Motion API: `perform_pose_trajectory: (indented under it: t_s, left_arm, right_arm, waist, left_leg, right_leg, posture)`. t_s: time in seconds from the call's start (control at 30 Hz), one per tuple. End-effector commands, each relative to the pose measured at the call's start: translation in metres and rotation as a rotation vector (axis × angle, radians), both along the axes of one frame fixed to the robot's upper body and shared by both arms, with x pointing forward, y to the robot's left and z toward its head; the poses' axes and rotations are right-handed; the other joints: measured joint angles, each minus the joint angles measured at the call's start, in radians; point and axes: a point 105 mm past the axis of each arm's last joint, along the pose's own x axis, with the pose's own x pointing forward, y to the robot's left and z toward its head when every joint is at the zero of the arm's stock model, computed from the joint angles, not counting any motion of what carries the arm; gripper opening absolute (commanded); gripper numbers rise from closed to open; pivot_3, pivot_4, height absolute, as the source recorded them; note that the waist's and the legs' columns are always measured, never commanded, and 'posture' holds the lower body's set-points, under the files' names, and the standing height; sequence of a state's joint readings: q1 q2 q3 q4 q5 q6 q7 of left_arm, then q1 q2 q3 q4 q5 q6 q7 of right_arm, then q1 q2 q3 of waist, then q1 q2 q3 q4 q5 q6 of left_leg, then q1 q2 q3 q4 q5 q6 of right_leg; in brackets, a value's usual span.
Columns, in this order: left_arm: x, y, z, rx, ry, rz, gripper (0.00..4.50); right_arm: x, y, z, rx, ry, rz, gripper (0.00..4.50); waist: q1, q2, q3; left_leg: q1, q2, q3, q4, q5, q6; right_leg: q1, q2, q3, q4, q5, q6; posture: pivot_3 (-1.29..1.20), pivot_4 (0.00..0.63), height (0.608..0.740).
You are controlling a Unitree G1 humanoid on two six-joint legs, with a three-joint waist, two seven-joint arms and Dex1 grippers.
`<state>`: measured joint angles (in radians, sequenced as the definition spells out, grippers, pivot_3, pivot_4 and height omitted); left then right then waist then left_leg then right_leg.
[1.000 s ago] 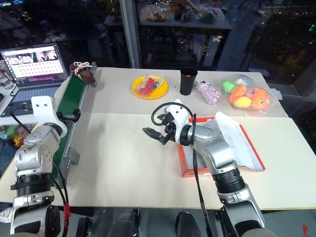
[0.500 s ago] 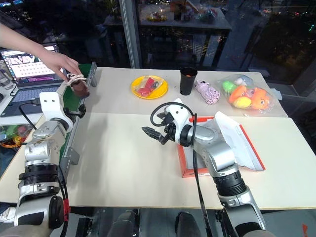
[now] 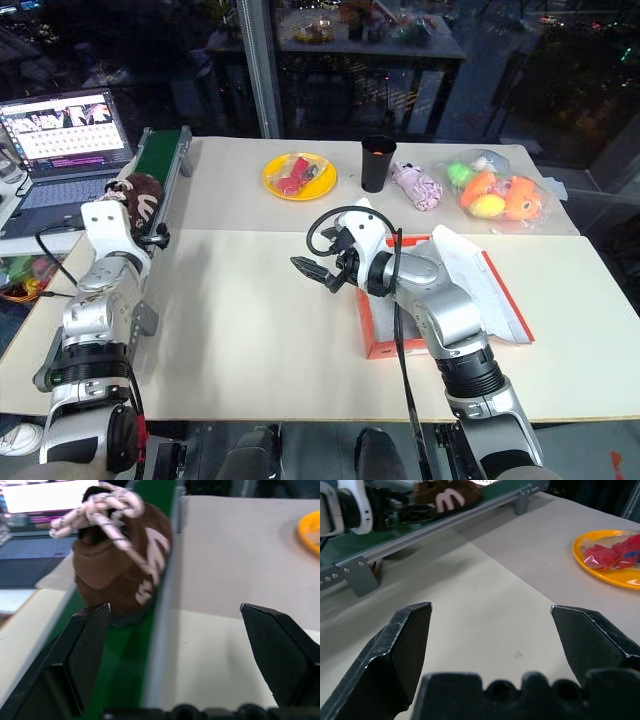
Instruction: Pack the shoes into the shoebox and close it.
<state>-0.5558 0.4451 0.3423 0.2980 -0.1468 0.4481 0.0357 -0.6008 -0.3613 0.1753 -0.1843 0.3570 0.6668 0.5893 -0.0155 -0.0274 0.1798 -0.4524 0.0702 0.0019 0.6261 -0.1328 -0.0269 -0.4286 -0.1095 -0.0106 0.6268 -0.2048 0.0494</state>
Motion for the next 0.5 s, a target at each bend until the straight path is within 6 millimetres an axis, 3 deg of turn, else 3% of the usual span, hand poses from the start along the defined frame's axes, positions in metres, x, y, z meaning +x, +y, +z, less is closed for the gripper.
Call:
perform_pose_trajectory:
  t_s: [0.03,0.13,0.2,0.37,0.5]
  left_arm:
    - [-0.021,0.028,0.023,0.074,-0.053,0.118,4.48]
    - [-0.027,0.033,0.013,0.061,-0.025,0.119,4.48]
    - [-0.021,0.027,0.006,0.026,-0.02,0.047,4.48]
    - [-0.012,0.014,0.004,0.005,-0.018,-0.062,4.48]
    - [-0.014,0.018,-0.002,-0.012,0.003,-0.065,4.48]
  right_arm:
    - [-0.004,-0.003,0.012,0.011,-0.041,0.005,4.5]
    - [-0.004,-0.004,0.011,0.002,-0.042,0.002,4.5]
    - [-0.003,-0.003,0.013,-0.001,-0.046,0.005,4.5]
    - [-0.003,-0.001,0.017,0.002,-0.055,0.011,4.5]
    - [-0.002,-0.003,0.017,-0.008,-0.06,0.003,4.5]
  waist:
    - [0.0,0.0,0.0]
    - [0.004,0.0,0.0]
    - [0.009,0.0,0.0]
    - [0.013,-0.001,0.0]
    - [0.016,-0.001,0.0]
  left_leg:
    - [0.0,0.0,0.0,0.0,0.0,0.0]
    - [0.0,0.0,0.0,0.0,0.0,0.0]
    - [0.001,0.0,0.0,0.0,0.0,0.0]
    - [0.003,0.0,0.0,0.0,0.0,0.0]
    - [0.003,0.0,0.0,-0.001,0.0,0.0]
  right_leg:
    - [0.0,0.0,0.0,0.0,0.0,0.0]
    - [0.0,0.0,0.0,0.0,0.0,0.0]
    - [0.001,0.0,0.0,0.0,0.0,0.0]
    - [0.003,0.0,0.0,0.0,-0.001,0.0]
    - [0.002,0.0,0.0,0.0,0.0,0.0]
  posture:
    - [0.0,0.15,0.736]
    - [0.0,0.15,0.736]
    - [0.0,0.15,0.736]
    - [0.0,0.15,0.736]
    - [0.0,0.15,0.736]
